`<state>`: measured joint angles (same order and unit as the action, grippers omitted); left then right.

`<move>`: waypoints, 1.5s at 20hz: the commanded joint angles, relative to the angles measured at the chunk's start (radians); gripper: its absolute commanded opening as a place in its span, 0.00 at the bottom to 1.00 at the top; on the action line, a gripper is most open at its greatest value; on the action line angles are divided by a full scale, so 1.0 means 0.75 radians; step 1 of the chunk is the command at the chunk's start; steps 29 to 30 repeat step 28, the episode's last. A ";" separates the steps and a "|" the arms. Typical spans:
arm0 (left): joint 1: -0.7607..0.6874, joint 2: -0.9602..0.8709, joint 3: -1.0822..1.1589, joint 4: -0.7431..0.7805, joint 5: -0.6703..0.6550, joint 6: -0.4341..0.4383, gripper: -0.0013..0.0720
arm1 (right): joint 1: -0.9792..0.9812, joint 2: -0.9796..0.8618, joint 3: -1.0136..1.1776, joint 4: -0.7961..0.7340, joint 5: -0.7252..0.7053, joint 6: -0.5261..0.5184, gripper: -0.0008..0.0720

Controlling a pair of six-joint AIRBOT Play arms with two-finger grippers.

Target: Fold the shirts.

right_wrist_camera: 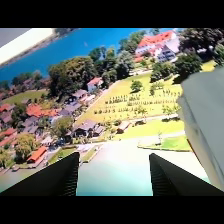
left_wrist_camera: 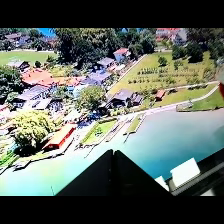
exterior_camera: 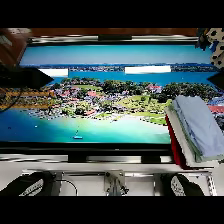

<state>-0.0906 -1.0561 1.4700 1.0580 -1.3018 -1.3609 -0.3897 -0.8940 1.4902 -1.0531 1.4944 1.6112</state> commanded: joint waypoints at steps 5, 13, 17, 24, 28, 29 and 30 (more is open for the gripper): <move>-0.337 -0.373 0.016 0.757 -0.310 -0.367 0.99 | 0.779 -0.497 0.014 -0.523 -0.094 0.036 0.98; -0.335 -0.469 0.016 0.754 -0.324 -0.367 0.99 | 0.838 -0.658 0.014 -0.568 0.007 0.053 0.97; -0.337 -0.470 0.016 0.754 -0.325 -0.367 0.99 | 0.838 -0.653 0.014 -0.564 0.032 0.089 0.97; -0.337 -0.474 0.016 0.736 -0.304 -0.368 0.99 | 0.838 -0.654 0.014 -0.564 0.032 0.088 0.97; -0.337 -0.474 0.016 0.718 -0.282 -0.367 0.99 | 0.838 -0.654 0.014 -0.564 0.032 0.089 0.97; -0.337 -0.474 0.016 0.718 -0.282 -0.367 0.99 | 0.838 -0.654 0.014 -0.564 0.032 0.089 0.97; -0.337 -0.474 0.016 0.718 -0.282 -0.367 0.99 | 0.838 -0.654 0.014 -0.564 0.032 0.089 0.97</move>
